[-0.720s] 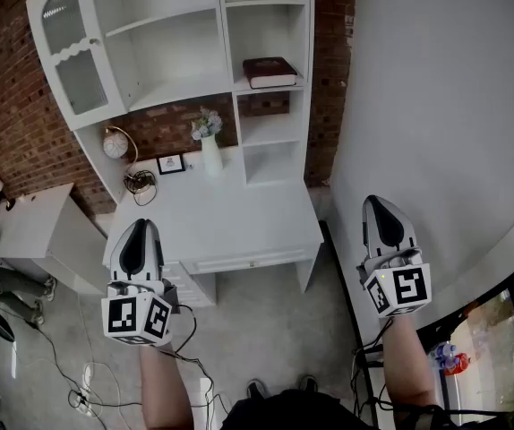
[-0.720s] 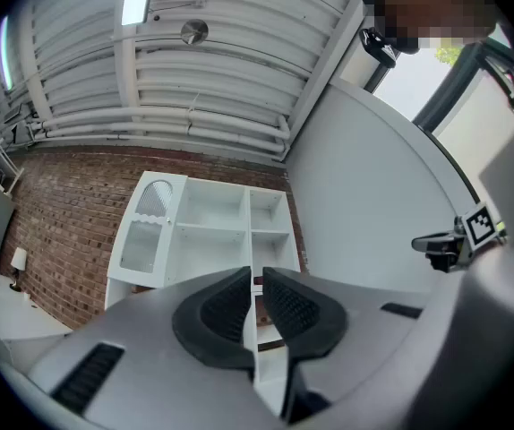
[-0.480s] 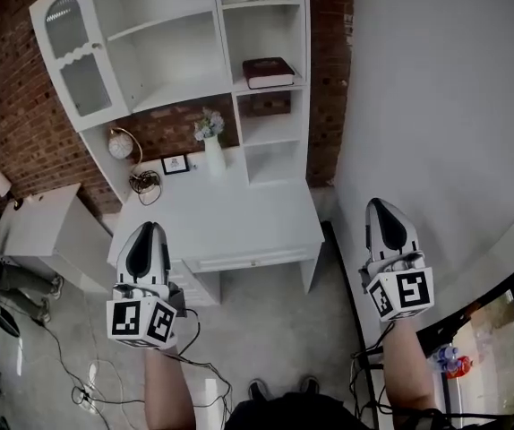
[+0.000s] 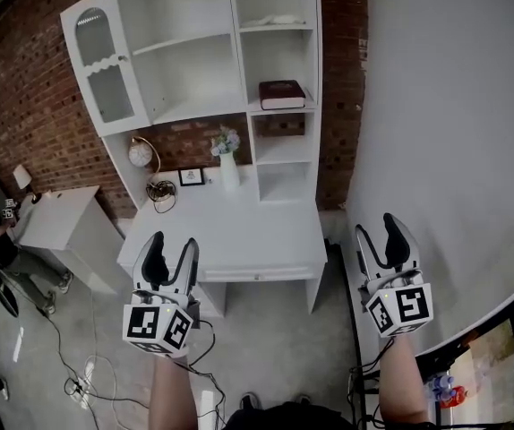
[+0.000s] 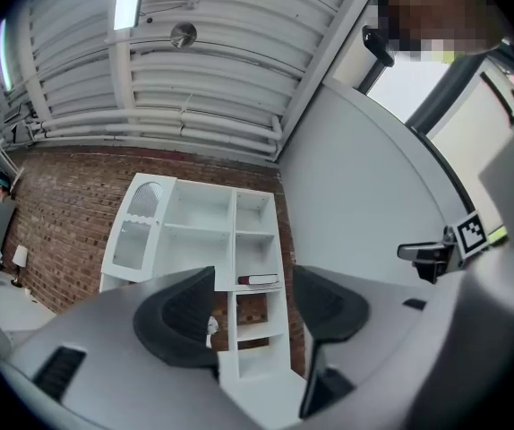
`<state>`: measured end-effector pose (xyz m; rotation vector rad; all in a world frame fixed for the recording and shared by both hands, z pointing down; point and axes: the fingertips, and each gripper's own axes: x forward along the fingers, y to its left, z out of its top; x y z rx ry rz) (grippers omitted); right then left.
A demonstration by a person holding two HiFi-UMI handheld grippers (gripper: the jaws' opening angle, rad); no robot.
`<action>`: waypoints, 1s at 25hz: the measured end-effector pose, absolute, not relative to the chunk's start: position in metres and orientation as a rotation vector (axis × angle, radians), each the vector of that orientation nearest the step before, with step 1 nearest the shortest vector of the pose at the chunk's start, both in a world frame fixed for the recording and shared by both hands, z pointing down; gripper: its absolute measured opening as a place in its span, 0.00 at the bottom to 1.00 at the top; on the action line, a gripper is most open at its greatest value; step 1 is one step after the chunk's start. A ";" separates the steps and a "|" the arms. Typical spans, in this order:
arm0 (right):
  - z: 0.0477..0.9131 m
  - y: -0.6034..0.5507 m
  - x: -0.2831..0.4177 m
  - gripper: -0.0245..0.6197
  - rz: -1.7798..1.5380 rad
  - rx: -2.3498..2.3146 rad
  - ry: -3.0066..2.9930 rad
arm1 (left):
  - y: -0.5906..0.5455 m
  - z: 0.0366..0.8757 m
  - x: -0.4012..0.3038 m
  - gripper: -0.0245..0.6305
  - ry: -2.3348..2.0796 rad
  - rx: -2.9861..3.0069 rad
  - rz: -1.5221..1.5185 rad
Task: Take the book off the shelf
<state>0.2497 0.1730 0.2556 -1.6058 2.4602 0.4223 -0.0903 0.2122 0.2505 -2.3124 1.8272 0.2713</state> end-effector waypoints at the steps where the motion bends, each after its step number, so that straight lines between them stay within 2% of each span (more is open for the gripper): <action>1: 0.254 0.173 0.253 0.40 0.421 -1.596 2.458 | 0.215 0.249 -0.086 0.43 1.825 -2.306 0.264; 8: 0.247 0.171 0.265 0.41 0.511 -1.562 2.486 | 0.236 0.250 -0.067 0.43 1.861 -2.250 0.219; 13: 0.251 0.160 0.262 0.41 0.510 -1.550 2.496 | 0.232 0.256 -0.081 0.43 1.922 -2.208 0.192; 25: 0.259 0.094 0.251 0.41 0.463 -1.620 2.468 | 0.139 0.271 -0.100 0.43 1.875 -2.267 0.211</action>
